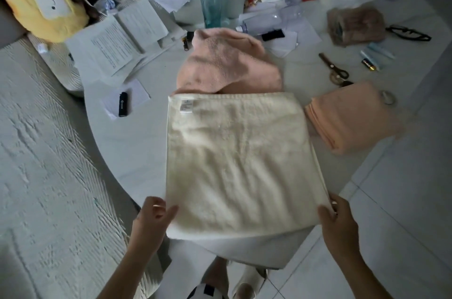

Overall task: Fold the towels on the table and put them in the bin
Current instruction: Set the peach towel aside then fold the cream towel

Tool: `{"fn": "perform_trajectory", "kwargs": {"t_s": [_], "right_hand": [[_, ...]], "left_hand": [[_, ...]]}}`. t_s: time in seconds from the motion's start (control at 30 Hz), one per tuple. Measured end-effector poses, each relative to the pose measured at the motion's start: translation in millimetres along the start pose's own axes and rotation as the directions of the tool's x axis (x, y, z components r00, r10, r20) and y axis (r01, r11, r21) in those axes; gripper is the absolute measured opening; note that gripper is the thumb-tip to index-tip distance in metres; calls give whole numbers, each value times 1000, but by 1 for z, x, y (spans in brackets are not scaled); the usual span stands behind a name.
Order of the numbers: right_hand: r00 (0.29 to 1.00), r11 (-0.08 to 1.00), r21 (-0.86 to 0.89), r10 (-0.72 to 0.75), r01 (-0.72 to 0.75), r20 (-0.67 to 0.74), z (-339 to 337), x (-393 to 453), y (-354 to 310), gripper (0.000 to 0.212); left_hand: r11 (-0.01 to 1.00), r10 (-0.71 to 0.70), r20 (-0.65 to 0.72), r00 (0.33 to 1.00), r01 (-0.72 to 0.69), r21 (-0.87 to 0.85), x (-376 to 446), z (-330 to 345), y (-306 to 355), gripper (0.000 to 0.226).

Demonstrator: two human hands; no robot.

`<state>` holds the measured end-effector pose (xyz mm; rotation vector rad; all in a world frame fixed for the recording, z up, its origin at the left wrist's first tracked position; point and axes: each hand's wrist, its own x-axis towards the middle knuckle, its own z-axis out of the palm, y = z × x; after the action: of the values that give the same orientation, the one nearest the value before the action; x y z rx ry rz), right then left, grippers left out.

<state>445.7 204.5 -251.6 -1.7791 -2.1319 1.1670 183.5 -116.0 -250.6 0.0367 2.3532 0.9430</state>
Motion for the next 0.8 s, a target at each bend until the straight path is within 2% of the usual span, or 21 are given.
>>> {"fn": "perform_trajectory", "kwargs": {"t_s": [0.1,0.2,0.37,0.47,0.57,0.67,0.73,0.8], "right_hand": [[998,992,124,-16,10,54,-9,-10,8,30],[995,985,170,-54,38,89,-18,-18,11,30],[988,963,270,-68,29,136,-44,-31,21,20],[968,963,271,-71,4,240,-57,-45,38,21],[925,972,235,-113,27,362,-72,-57,57,26],[852,952,303,-186,33,489,-95,-58,61,22],[821,916,399,-194,-44,537,-106,-52,58,25],[813,858,489,-171,-154,556,-114,-47,49,25]], "left_hand": [[999,-33,48,998,34,-40,-25,12,-13,20],[973,-100,64,993,111,-203,-45,19,-23,16],[801,-254,-2,967,209,-561,-79,18,-39,17],[775,-271,-33,962,198,-600,-111,21,-43,16],[773,-205,-71,976,117,-624,-141,19,-47,23],[799,-25,-42,999,-5,-602,-159,4,-48,28],[783,48,-24,999,-52,-620,-161,-9,-49,38],[710,57,36,998,-15,-704,-156,-23,-44,36]]}}
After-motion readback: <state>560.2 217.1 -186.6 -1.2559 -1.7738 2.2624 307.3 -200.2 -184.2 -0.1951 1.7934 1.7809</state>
